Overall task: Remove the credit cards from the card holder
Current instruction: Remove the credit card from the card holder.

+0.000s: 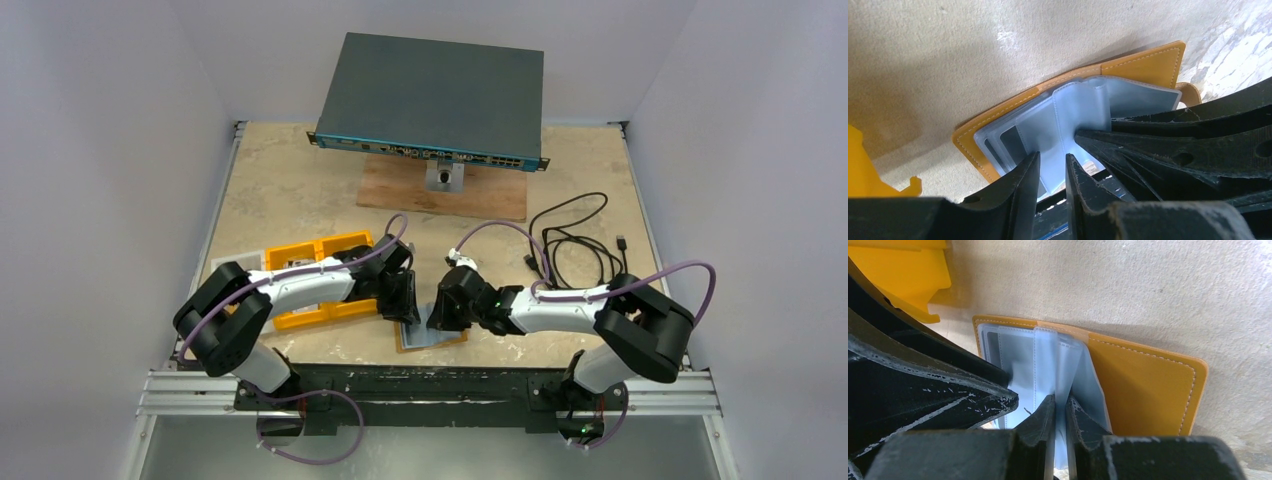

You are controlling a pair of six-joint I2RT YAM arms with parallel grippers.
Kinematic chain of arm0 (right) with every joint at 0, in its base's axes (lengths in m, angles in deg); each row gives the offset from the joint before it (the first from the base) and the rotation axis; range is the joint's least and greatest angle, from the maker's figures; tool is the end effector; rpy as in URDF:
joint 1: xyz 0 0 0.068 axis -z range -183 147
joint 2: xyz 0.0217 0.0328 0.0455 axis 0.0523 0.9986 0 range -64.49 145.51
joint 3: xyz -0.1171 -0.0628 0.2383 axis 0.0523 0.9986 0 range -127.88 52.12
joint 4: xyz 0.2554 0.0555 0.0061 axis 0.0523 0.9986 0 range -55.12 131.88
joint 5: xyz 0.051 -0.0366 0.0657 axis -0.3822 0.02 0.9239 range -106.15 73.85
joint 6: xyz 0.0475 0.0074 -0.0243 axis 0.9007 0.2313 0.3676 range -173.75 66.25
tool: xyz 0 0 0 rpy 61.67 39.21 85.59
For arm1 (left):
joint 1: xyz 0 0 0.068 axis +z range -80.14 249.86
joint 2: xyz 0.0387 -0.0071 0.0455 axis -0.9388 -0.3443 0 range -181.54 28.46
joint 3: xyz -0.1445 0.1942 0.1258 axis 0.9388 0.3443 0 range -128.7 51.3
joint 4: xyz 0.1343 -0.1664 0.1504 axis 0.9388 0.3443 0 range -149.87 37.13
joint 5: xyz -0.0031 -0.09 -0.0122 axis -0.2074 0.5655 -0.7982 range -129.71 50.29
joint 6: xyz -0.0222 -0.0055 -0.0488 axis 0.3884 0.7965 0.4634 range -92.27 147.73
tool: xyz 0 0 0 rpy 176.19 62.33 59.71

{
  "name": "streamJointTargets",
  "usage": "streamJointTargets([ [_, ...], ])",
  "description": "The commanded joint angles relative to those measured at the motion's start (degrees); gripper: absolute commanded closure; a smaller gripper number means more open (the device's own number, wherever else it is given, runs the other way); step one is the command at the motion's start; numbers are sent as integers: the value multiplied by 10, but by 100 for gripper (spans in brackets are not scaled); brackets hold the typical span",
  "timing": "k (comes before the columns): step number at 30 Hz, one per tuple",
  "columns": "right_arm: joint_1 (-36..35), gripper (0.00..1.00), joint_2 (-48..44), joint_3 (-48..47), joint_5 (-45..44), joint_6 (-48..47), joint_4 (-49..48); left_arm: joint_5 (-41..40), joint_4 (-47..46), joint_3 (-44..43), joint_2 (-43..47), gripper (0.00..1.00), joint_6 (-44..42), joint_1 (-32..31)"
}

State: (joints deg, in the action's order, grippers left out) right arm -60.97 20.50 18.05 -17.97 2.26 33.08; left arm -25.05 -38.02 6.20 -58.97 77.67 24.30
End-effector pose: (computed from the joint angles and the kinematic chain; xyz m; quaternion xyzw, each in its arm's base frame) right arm 0.1440 0.2279 0.1413 -0.0105 0.9369 0.2847 0.2027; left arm 0.1875 -0.2040 0.1591 -0.0085 0.9672 -0.2475 0.0569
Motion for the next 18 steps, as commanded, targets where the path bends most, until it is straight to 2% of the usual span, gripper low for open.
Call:
streamJointTargets([
  [1, 0, 92, 32, 29, -6, -7, 47, -40, 32, 5, 11, 74, -19, -3],
  [18, 4, 96, 37, 47, -3, -2, 35, -45, 42, 10, 22, 73, -21, -4],
])
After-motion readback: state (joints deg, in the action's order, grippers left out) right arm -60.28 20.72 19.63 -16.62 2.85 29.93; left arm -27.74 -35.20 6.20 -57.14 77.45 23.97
